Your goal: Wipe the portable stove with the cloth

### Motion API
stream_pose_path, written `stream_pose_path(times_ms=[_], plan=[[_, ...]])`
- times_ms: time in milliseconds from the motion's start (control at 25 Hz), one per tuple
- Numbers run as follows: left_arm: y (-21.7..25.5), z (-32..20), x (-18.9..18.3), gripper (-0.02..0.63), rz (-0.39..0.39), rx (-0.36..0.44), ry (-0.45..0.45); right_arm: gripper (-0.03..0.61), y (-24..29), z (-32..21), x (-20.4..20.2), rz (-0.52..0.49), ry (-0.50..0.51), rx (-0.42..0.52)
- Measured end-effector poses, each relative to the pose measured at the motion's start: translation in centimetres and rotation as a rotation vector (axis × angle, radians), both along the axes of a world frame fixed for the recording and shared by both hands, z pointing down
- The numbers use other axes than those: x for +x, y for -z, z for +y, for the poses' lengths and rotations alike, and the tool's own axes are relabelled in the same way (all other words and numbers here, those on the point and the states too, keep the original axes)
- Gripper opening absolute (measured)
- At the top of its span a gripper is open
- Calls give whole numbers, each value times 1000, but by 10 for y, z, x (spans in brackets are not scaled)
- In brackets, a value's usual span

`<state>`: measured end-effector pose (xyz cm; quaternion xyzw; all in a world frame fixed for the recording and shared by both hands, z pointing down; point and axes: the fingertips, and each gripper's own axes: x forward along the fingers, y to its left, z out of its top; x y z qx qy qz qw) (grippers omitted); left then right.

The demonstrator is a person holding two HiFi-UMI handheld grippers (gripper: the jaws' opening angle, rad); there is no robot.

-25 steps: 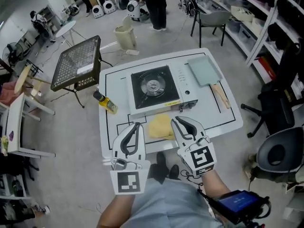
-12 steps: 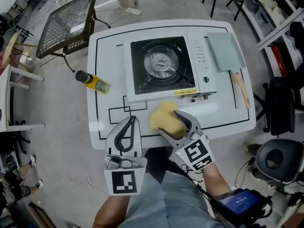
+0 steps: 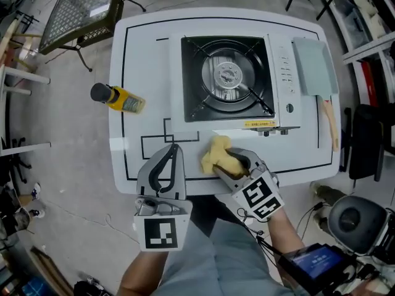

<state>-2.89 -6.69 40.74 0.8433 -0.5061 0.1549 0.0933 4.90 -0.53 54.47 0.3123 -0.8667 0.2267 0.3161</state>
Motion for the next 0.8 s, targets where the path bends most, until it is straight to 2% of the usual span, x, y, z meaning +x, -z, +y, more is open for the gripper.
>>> stream_pose_path(times_ms=[80, 160, 280, 480, 800], plan=[[7, -6, 0, 18, 11, 12, -1, 156, 2, 0, -4, -2, -4, -16], [18, -13, 0, 18, 21, 34, -1, 137, 10, -2, -8, -20, -13, -21], [42, -25, -5, 18, 35, 75, 6, 132, 41, -11, -22, -119, -14, -14], [83, -40, -18, 18, 60, 154, 31, 130, 97, -34, -55, -207, 61, 60], [114, -58, -54, 18, 65, 213, 96, 130, 131, -61, -103, -241, 170, 109]])
